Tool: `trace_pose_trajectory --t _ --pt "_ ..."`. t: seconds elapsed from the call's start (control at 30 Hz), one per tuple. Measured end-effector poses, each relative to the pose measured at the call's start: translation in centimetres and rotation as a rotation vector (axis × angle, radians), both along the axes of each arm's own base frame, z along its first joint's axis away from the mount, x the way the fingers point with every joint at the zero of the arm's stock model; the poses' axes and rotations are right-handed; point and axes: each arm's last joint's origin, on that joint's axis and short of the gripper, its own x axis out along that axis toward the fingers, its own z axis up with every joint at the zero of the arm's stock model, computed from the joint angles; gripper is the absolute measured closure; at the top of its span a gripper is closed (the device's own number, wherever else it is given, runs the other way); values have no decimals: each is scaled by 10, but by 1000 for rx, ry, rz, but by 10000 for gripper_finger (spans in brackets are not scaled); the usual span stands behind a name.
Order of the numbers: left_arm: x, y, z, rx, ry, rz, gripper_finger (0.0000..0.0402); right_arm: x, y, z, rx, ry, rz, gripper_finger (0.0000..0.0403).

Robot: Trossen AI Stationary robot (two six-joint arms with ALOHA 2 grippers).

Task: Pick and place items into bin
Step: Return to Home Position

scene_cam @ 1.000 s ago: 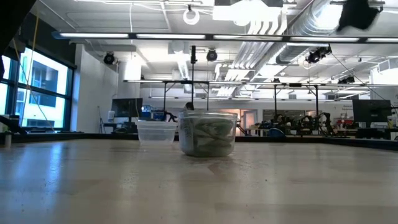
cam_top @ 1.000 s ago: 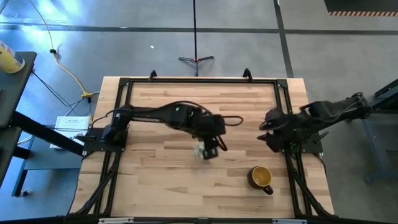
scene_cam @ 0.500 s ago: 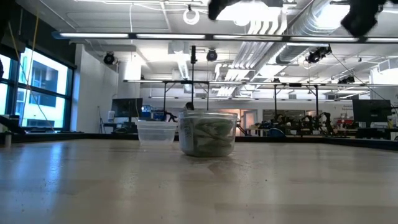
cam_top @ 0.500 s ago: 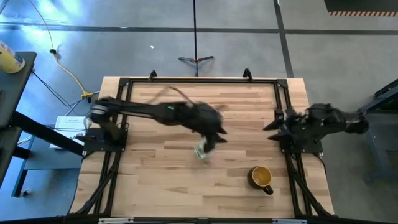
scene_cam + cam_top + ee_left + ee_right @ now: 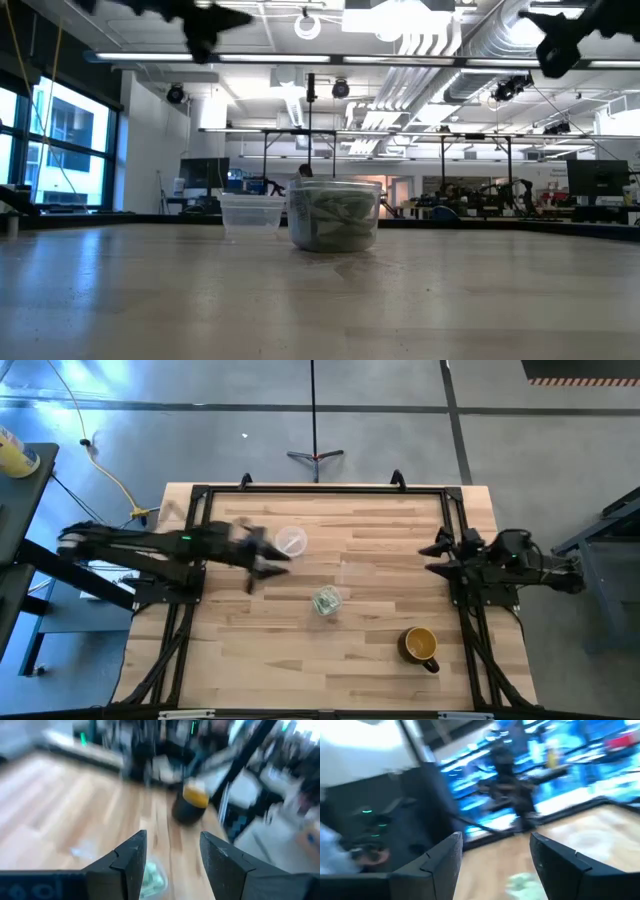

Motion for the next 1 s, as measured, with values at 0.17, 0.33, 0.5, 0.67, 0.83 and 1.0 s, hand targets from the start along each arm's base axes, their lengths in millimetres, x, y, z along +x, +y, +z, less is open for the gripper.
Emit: trace_pose_trajectory --t 0.17,0.33,0.5,0.67,0.83,1.0 --pt "-66 8 -14 -1 -50 76 183 -2 -6 -3 -61 0 -166 178" --pt "-112 6 -34 -13 -129 93 183 -6 -7 -13 -19 81 -187 178" --pt "-133 6 -64 -35 -212 118 183 1 -5 -25 -53 76 -105 178" --pt "-134 8 -92 -87 -200 210 183 15 -4 -48 -66 -80 -46 178" --pt "-131 10 -106 -123 -97 295 183 20 -3 -64 -55 -113 -26 178" --pt "-133 10 -116 -124 2 302 183 21 -7 -66 -69 -90 -147 178"
